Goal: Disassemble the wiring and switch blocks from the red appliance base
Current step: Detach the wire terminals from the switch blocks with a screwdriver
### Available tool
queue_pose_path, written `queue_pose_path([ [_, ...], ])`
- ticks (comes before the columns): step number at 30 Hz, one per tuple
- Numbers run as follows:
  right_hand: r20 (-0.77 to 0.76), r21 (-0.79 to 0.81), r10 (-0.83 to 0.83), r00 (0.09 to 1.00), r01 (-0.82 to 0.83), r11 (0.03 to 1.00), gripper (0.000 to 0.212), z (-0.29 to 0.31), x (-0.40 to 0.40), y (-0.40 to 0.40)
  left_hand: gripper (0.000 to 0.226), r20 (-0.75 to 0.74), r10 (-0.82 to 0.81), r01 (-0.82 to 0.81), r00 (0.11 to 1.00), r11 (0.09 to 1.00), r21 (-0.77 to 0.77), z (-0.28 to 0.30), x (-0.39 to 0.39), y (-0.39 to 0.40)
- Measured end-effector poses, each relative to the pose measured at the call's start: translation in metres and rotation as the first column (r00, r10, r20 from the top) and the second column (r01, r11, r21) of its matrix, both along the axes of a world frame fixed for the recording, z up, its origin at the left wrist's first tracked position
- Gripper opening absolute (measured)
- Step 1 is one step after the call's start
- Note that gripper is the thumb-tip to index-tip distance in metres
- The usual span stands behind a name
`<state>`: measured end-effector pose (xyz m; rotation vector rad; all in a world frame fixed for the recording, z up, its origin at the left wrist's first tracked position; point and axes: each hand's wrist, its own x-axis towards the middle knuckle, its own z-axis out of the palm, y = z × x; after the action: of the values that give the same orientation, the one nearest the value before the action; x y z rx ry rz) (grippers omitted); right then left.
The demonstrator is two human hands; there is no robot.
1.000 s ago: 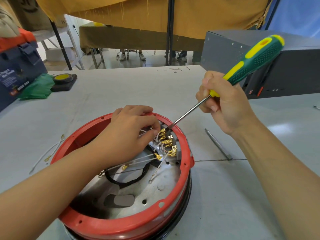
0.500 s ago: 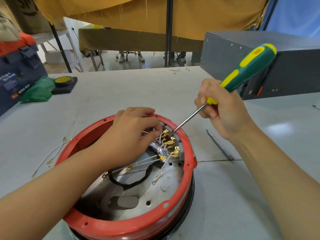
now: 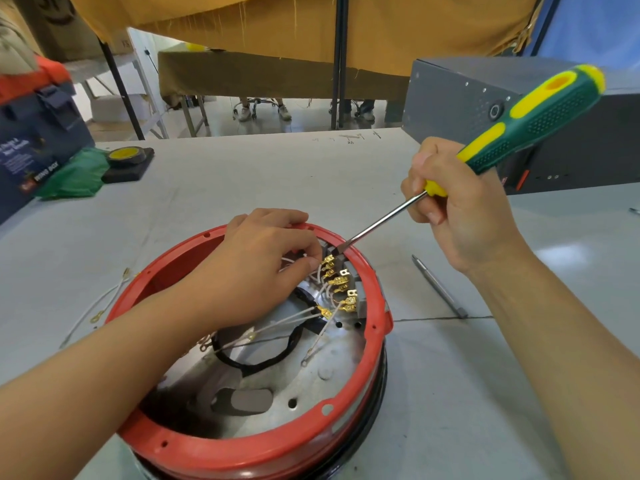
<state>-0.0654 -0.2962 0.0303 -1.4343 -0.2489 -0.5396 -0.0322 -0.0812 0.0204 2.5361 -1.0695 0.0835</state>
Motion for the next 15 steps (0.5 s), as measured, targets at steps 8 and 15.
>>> queue_pose_path([
  [8, 0.022, -0.079, 0.009, 1.000, -0.007, 0.997, 0.028, 0.007, 0.000, 0.002, 0.015, 0.000, -0.003, 0.003, 1.000, 1.000, 0.001, 0.000, 0.000, 0.000],
  [15, -0.004, -0.300, 0.022, 1.000, -0.023, 0.954, 0.030, 0.027, 0.000, 0.013, 0.014, 0.003, -0.006, 0.006, 1.000, 1.000, -0.021, 0.000, -0.001, 0.000],
])
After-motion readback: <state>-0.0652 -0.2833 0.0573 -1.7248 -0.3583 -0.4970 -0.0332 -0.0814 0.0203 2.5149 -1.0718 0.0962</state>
